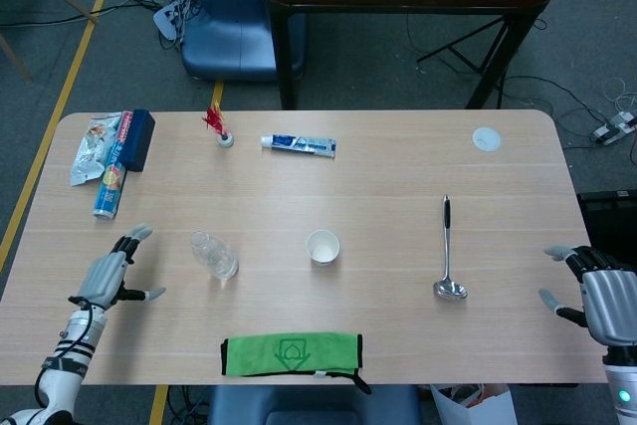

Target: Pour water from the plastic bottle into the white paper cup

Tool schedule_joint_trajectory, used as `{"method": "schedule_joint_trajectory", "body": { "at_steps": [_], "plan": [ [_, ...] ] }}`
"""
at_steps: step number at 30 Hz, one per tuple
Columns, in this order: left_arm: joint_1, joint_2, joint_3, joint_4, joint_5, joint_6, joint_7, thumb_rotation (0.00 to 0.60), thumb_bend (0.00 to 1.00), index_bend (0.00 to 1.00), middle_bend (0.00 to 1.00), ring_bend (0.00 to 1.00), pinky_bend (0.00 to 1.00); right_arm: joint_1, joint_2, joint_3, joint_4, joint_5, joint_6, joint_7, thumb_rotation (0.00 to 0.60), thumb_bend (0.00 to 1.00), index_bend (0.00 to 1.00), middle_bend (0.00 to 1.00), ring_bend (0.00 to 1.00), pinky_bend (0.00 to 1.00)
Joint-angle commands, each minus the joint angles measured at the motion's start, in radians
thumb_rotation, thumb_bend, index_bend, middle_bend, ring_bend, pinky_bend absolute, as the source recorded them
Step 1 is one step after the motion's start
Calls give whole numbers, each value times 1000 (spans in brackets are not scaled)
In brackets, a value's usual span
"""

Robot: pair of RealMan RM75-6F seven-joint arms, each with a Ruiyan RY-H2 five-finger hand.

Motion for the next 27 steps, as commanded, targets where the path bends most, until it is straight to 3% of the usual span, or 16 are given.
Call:
{"method": "schedule_joint_trajectory", "body": {
  "at_steps": [1,14,27],
  "plan": [
    [-14,-14,-5,-10,-9,-17,-7,600,29,0,0,60,295,0,1,-1,0,0,-2,3,600,174,352,414,322,438],
    [-79,-103,-34,23,9,-68,-115,600,21,0,0,60,295,0,7,-1,-2,1,-9,14,600,173,351,414,324,438],
    [-136,-154,-43,41,-22,-123,-116,600,20,0,0,63,295,-1,14,2,-3,9,-13,23,600,174,351,414,324,438]
  ]
}}
